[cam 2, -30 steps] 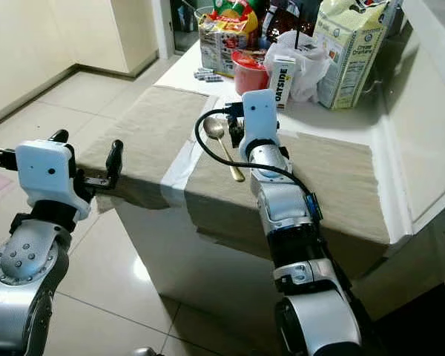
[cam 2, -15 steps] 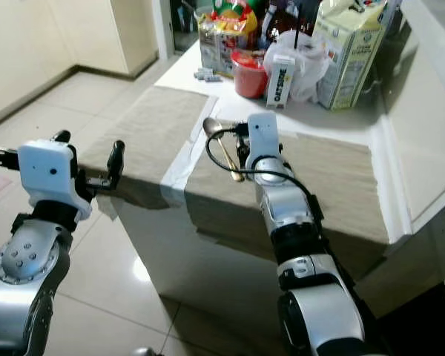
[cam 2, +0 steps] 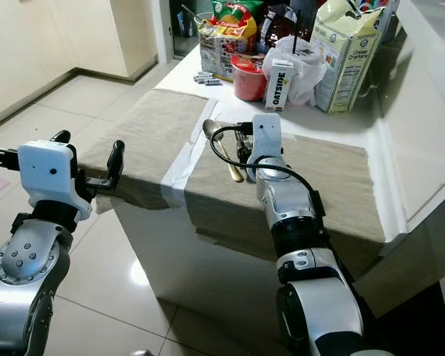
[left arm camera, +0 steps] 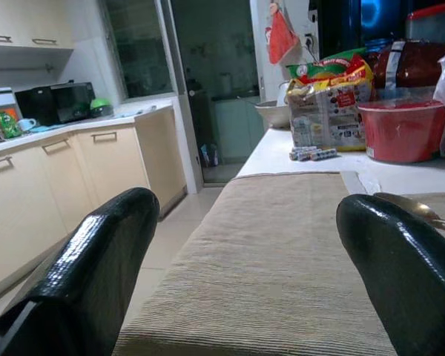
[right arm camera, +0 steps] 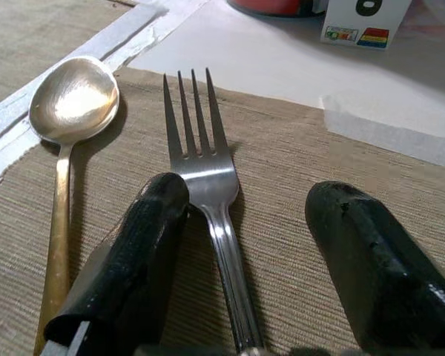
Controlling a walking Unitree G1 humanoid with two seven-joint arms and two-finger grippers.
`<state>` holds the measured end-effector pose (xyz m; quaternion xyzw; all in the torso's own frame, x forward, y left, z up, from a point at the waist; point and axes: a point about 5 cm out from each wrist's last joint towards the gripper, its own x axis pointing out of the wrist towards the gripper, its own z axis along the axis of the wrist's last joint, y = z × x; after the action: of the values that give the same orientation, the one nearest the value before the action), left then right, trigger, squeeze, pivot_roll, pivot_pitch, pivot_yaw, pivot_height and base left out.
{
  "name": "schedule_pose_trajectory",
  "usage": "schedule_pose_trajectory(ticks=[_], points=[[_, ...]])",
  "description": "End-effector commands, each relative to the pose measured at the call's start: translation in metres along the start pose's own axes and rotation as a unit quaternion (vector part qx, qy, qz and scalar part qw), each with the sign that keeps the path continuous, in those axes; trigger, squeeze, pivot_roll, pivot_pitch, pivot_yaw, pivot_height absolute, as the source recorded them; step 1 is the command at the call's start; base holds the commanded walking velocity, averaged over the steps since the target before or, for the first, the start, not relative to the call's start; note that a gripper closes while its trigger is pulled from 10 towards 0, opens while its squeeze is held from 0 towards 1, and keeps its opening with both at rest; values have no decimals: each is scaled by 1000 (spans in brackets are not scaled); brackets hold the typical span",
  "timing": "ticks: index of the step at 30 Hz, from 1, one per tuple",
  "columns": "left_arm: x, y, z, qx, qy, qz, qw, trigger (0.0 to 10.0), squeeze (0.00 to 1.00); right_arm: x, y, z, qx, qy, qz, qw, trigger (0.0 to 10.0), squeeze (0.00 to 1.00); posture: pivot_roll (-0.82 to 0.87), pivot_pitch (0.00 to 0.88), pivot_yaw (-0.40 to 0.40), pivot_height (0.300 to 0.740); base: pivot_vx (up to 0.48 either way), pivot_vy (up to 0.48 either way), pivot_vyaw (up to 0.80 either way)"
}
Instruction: Setting the table
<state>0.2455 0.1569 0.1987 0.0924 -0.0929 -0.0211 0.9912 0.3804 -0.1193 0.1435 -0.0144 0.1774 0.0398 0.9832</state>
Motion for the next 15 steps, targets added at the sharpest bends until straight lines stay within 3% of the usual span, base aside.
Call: schedule_pose_trajectory(ticks=[1,5,6,15], points=[[0,-1,3,3,-4,0,1000,10000,0,0,-4,-53,17,111,-2,994,10000,0,66,12,22,728,0,0,0],[0,-1,4,2,-5,1,1000,10000,0,-2,-3,-71,43,148,3,988,10000,0,66,14,20,728,0,0,0],[0,-1,4,1,-5,1,1000,10000,0,-2,-2,-72,52,147,7,988,0,0,66,14,20,728,0,0,0],[2,0,5,-1,-7,1,1000,10000,0,-1,3,-65,34,108,13,993,0,0,67,20,28,728,0,0,0]])
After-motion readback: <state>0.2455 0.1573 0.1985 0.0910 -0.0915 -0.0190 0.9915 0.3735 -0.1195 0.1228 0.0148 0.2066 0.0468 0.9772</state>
